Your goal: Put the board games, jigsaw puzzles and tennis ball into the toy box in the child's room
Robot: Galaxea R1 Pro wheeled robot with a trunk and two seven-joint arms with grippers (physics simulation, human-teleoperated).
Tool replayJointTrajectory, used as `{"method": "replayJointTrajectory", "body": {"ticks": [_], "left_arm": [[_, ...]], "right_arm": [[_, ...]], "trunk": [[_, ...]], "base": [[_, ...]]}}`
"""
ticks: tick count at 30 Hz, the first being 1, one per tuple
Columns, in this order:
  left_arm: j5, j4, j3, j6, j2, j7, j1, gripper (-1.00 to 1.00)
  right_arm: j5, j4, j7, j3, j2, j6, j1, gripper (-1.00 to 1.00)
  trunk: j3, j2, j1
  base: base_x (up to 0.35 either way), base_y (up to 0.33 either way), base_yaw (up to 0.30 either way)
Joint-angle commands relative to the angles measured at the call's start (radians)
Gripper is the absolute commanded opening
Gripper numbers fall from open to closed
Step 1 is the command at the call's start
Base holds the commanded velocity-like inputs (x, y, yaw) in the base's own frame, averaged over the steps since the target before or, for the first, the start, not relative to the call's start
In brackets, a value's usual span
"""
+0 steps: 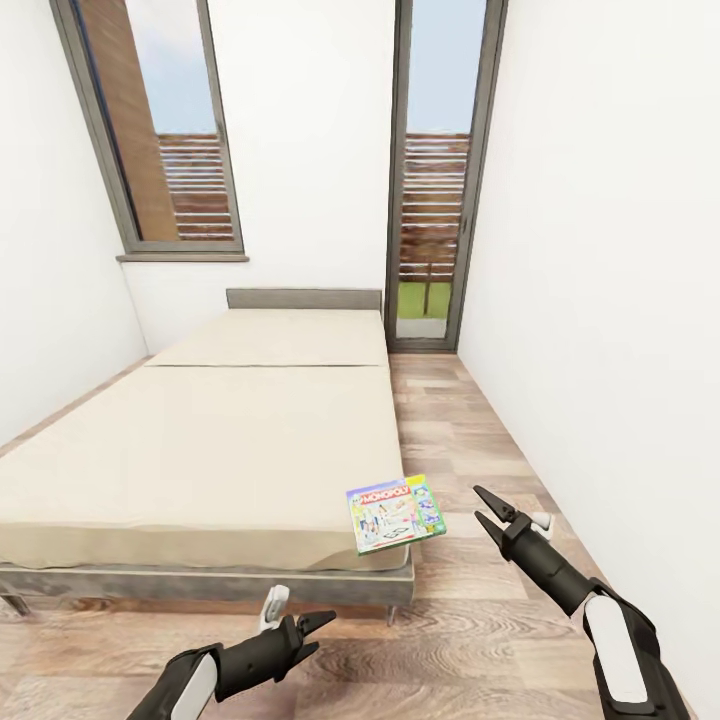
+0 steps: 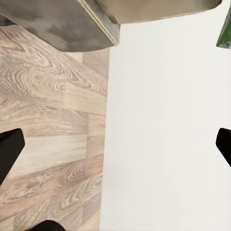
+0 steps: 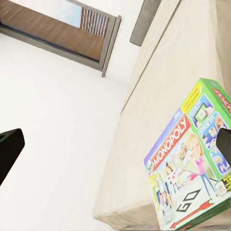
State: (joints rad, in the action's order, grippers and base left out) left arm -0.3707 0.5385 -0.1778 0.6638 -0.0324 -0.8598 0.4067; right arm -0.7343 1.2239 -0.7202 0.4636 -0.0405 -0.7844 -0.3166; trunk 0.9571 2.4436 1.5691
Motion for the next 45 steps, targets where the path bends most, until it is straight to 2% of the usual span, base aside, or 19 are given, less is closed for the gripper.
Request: {"method": "replayJointTrajectory", "body": {"ticks": [1,22,45], "left_arm": [[0.000,0.000,-0.005,0.006,-0.001,-0.002,0.001,1.00],[0.000,0.000,-0.005,0.005,-0.003,-0.002,0.000,1.00],[0.000,0.000,-0.002,0.005,-0.007,-0.002,0.000,1.00]], "right_arm": [[0.000,0.000,-0.002,0.003,-0.001,-0.006,-0.001,1.00],[0.001,-0.001,-0.003,0.003,-0.001,-0.007,-0.001,1.00],[0.001,-0.001,-0.003,0.003,-0.001,-0.007,-0.001,1.00]], "trunk": [[0.001,0.000,0.000],[0.001,0.000,0.000],[0.001,0.000,0.000]], "base": [[0.224,0.000,0.000],[0.081,0.000,0.000],[0.006,0.000,0.000]]}}
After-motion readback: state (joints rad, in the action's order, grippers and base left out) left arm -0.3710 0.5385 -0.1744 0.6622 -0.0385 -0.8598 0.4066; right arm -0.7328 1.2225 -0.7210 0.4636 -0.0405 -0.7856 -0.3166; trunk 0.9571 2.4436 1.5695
